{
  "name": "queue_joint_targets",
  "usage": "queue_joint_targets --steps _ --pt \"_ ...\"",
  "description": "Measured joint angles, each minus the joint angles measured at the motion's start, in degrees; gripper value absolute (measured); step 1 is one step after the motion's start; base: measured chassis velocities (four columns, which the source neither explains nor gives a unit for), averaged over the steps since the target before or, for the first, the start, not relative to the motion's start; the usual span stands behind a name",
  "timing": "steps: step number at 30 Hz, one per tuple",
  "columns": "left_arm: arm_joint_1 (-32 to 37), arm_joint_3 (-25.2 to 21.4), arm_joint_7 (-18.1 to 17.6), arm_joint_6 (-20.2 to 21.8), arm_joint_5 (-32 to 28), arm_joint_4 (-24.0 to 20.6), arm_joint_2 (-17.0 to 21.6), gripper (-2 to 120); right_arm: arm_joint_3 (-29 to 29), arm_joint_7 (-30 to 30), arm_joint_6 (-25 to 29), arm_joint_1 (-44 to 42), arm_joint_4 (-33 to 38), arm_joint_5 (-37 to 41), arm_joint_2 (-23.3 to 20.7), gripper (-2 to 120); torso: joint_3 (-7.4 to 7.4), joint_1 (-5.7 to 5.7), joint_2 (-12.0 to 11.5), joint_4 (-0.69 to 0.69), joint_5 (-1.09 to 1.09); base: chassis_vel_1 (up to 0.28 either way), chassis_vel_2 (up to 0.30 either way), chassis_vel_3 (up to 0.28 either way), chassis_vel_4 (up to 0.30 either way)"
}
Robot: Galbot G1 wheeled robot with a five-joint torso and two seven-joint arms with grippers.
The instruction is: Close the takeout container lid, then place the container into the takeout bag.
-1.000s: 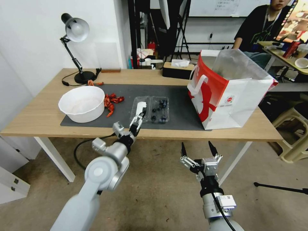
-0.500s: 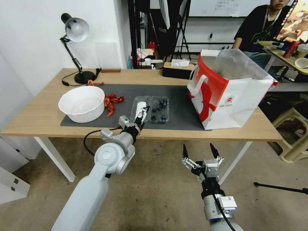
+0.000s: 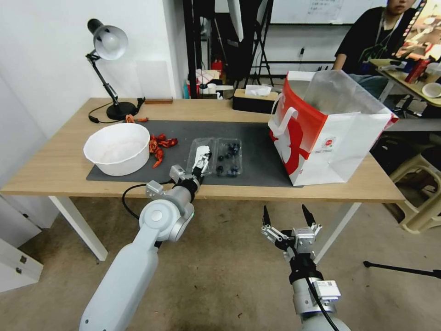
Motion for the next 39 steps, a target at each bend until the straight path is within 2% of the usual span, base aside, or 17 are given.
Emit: queue_joint_targets --steps 6,10,14,17,27,39 --pt "0.29 1.04 3.07 -1.31 6.1 0.22 0.65 100 -0.01 0.0 0.13 0.0 -0.06 0.0 0.12 100 0.0 0.0 0.0 0.0 0.0 0.0 0.0 0.0 0.0" --pt "1.18 2.87 7.5 -2.97 13.77 -0.78 1.6 100 -0.09 -0.04 0.41 -0.04 -0.45 -0.18 0.32 100 0.0 0.0 0.0 0.0 0.0 0.0 0.0 0.0 0.0" --pt "1.44 3.5 9.12 -3.57 16.49 -1.21 1.98 100 -0.18 -0.07 0.47 -0.06 -0.51 -0.3 0.4 100 0.0 0.0 0.0 0.0 -0.01 0.0 0.0 0.0 0.0" --pt "1.6 4.77 11.94 -4.97 20.35 -1.98 2.85 100 -0.25 -0.12 0.51 -0.07 -0.56 -0.43 0.54 100 0.0 0.0 0.0 0.0 0.0 0.0 0.0 0.0 0.0" --pt "0.66 5.56 14.04 -5.95 20.93 -3.54 4.19 100 -0.34 -0.14 0.65 -0.36 -0.71 -0.93 0.79 100 -0.01 0.0 0.0 0.0 0.0 0.0 0.0 0.0 0.0" --pt "-1.5 7.56 15.83 -6.23 18.33 -3.89 5.27 100 -0.46 -0.18 0.72 -0.76 -0.78 -1.5 1.19 100 0.0 0.0 0.0 0.0 0.0 0.0 0.0 0.0 0.0"
